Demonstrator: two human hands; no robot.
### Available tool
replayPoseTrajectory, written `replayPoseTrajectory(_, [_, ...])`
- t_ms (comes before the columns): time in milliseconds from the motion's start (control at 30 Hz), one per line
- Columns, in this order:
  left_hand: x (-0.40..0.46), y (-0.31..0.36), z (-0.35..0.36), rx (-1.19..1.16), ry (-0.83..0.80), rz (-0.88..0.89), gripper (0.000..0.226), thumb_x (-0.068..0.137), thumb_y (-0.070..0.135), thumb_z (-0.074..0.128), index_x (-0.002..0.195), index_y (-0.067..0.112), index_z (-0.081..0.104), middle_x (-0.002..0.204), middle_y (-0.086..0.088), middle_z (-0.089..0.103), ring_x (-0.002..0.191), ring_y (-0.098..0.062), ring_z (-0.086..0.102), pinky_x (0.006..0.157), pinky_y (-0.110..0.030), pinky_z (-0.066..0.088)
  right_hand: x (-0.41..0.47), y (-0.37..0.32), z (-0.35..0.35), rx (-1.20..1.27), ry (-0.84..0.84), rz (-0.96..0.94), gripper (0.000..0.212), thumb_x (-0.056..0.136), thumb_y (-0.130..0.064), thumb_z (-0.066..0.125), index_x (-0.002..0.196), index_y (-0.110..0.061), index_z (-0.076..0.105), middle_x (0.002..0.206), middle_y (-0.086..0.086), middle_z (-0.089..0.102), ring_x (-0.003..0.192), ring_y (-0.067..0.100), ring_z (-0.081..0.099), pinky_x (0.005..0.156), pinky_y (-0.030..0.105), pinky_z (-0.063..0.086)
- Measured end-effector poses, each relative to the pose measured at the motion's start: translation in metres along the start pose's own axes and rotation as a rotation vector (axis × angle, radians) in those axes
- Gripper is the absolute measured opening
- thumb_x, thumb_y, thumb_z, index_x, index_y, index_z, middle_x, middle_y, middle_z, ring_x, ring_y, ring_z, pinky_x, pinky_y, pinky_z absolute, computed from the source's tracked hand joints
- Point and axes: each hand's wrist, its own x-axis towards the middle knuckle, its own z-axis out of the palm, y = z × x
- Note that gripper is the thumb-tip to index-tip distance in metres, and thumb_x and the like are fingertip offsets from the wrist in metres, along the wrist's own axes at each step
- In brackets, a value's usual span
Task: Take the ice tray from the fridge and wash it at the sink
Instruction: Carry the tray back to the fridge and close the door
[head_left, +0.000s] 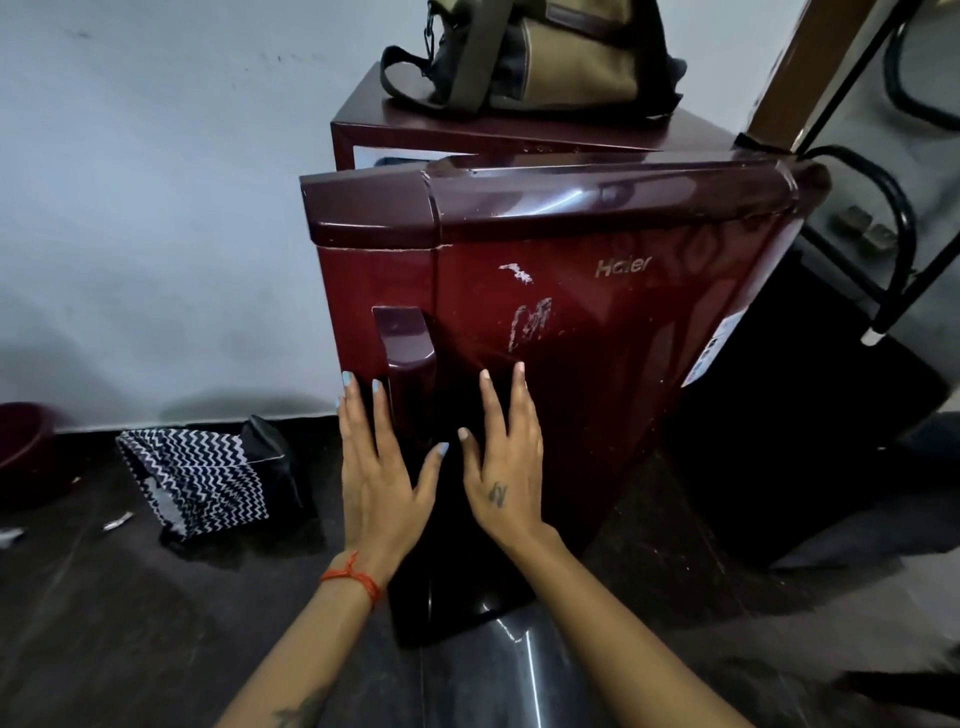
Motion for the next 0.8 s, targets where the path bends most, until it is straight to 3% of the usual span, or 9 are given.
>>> replayPoseTrajectory(467, [0.083, -0.056, 0.012, -0.109, -0.086, 0.097, 0.089, 0.087, 0.051, 0.046, 0.149, 0.027, -0.013, 0.159, -0.006, -0.009, 0.147, -0.024, -0.001, 0.112, -0.037, 0.016, 0.059, -0.012, 0.057, -0.070, 0.086, 0.118, 0.061, 0.099, -0.033, 0.046, 0.150, -0.028, 0.012, 0.158, 0.002, -0.015, 0.146, 0.021, -0.001, 0.114, 0.048, 0.020])
replayPoseTrajectory(800, [0.116, -0.083, 0.023, -0.115, -0.134, 0.185, 0.087, 0.087, 0.053, 0.044, 0.150, 0.027, -0.011, 0.158, -0.011, -0.007, 0.146, -0.032, 0.007, 0.112, -0.037, 0.015, 0.082, -0.016, 0.080, -0.112, 0.150, 0.193, 0.063, 0.098, -0.031, 0.047, 0.150, -0.029, 0.011, 0.159, 0.001, -0.013, 0.146, 0.019, -0.002, 0.112, 0.048, 0.020])
